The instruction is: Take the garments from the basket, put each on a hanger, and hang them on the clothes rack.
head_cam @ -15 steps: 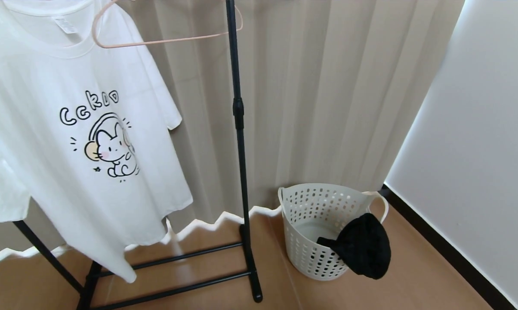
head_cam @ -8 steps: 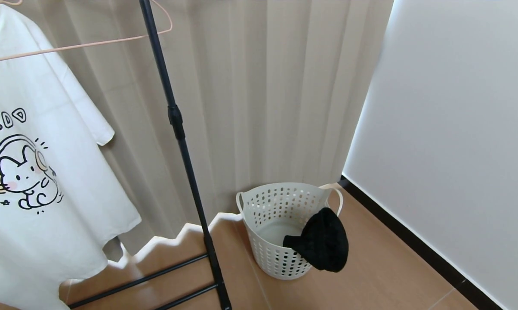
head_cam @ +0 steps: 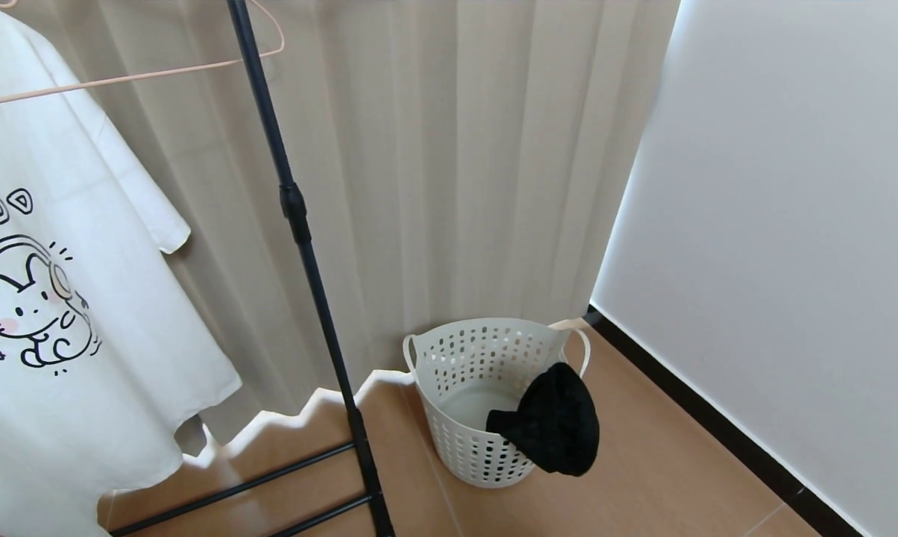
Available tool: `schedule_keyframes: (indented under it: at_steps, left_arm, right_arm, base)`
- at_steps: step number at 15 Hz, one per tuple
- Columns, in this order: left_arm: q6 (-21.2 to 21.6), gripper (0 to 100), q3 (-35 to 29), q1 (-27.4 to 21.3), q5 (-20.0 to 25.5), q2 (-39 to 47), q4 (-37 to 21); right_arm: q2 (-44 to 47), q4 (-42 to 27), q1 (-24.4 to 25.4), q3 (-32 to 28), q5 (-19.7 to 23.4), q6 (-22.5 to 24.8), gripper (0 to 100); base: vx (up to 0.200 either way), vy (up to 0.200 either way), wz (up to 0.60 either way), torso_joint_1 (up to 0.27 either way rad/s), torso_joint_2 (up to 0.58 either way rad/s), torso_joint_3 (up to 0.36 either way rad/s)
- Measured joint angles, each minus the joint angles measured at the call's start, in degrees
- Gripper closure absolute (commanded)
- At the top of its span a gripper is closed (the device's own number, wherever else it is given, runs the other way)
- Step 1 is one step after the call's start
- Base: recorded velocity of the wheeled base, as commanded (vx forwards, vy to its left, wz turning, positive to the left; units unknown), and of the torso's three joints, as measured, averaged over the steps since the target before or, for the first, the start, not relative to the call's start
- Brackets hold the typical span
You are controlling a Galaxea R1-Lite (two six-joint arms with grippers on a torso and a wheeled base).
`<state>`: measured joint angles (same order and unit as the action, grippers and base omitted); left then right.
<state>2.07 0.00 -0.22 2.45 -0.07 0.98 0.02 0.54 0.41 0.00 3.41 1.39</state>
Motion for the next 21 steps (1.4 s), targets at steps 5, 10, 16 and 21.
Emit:
schedule_keyframes:
  at_steps: [5,10,16,21]
  left_arm:
    - [-0.22,0,0.00,0.00,-0.16,0.00,0.04]
    - [-0.20,0,0.00,-0.05,-0.22,0.00,0.02]
    - [-0.07,0,0.00,0.04,-0.07,0.00,0.00]
    - [-0.11,0,0.00,0.00,-0.07,0.00,0.00]
  right_arm:
    - [0.00,0.00,-0.01,0.00,0.00,-0.02,0]
    - [0.00,-0.07,-0.01,0.00,0.06,0.00,0]
    - [0.00,-0.05,0.02,0.00,0.00,-0.05,0]
    - [0.00,-0.02,0.02,0.00,0.00,-0.06,0]
  base:
    - [0.040,0.120,0.00,0.002,0.00,0.001]
    - [0.080,0.080,0.00,0.000,0.00,0.002]
    - [0.000,0.000,0.00,0.000,0.00,0.000]
    - [0.000,0.000,0.00,0.001,0.00,-0.140]
